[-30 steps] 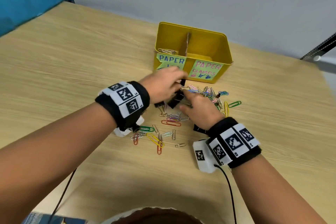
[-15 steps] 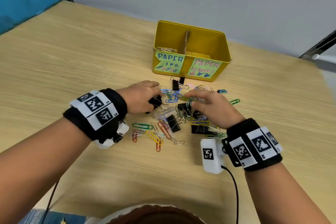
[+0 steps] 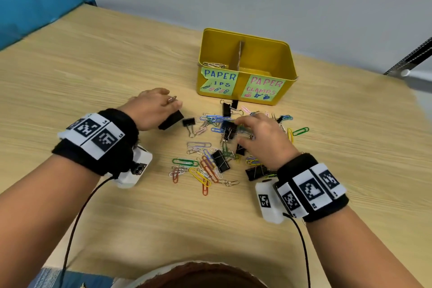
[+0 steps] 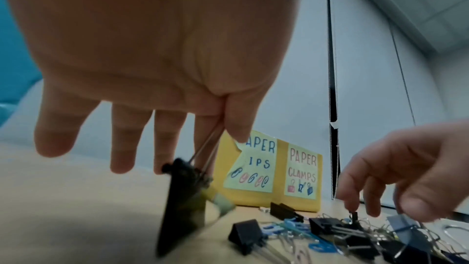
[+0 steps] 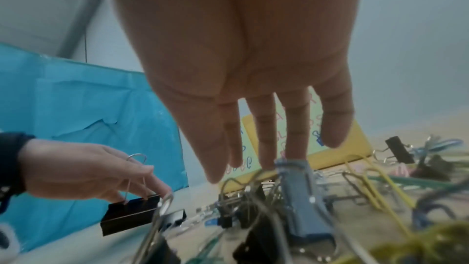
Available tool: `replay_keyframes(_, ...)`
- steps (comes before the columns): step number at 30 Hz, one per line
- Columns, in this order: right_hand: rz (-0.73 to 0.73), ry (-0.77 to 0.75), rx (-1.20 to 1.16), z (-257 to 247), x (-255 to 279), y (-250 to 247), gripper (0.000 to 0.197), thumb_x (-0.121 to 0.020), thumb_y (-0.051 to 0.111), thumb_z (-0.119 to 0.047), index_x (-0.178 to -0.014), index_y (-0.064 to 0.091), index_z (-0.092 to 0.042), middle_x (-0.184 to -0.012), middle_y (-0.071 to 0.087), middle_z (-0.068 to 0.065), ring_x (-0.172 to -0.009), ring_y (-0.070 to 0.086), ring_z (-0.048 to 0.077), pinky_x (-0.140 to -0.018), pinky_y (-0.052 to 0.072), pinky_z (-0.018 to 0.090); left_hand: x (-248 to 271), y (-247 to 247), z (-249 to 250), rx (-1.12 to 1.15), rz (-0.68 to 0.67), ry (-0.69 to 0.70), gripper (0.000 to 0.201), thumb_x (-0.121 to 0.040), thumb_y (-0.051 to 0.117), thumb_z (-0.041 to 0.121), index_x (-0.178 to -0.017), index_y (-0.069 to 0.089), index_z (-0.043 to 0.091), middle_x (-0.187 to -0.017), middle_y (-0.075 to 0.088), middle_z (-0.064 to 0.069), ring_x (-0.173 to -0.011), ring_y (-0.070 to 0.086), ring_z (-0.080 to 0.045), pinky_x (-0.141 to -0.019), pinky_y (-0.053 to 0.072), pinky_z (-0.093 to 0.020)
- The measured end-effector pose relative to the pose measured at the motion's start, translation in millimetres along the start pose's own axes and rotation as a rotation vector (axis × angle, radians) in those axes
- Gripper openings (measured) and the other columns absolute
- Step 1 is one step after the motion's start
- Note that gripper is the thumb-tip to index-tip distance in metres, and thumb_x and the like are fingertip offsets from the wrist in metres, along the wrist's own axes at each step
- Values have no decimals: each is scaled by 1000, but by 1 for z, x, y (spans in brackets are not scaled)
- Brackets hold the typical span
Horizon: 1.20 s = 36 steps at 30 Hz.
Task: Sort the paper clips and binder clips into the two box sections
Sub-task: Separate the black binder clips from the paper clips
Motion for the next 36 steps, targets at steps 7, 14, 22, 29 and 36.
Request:
replay_keyframes(7,-14,-78,-86,-19,-11,12,43,-92,44,-15,-131,49,-33,-140,51,-5,-130,43,24,-107,36,51,17,-13,21,19,353,86,67,-84,62,25,-144,31,21,-156,19,-8,-145,15,-27,-119,15,-45)
replay_keyframes(14,-186,-84,185,-34,-11,23,53,-90,38,-1,-125,55,-37,-142,44,-2,-132,30,31,-109,22,59,14,20,50,-566,164,101,29,-90,51,37,-104,67,18,-159,4,-10,-146,-5,-38,-111,-4,-63)
replay_keyframes(22,-129,-109,56,-41,-13,19,39,-91,38,-5,-114,60,-28,-136,49,-2,-134,30,27,-112,18,59,13,4,41,-566,245,31,23,-87,57,28,-106,64,16,-151,28,-13,-144,12,-35,-110,-1,-66)
replay_keyframes(29,-207,-138,187,-49,-15,31,27,-85,58,-39,-110,57,-28,-117,60,0,-117,47,25,-100,34,47,20,28,62,-346,-34,328,52,-77,68,35,-126,53,36,-153,22,-4,-144,12,-25,-117,4,-54)
replay_keyframes(36,-85,-84,119,-42,-33,16,17,-88,54,-17,-98,67,-20,-105,69,8,-102,60,29,-92,47,38,17,17,51,-216,78,287,10,-82,64,25,-90,70,24,-143,36,0,-139,22,-21,-118,4,-47)
Point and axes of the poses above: each hand's wrist, its own x-axis away from the middle knuckle, its own y-axis out of the palm, z = x × y, the point moved 6 cm from there along -x, towards the middle knuckle
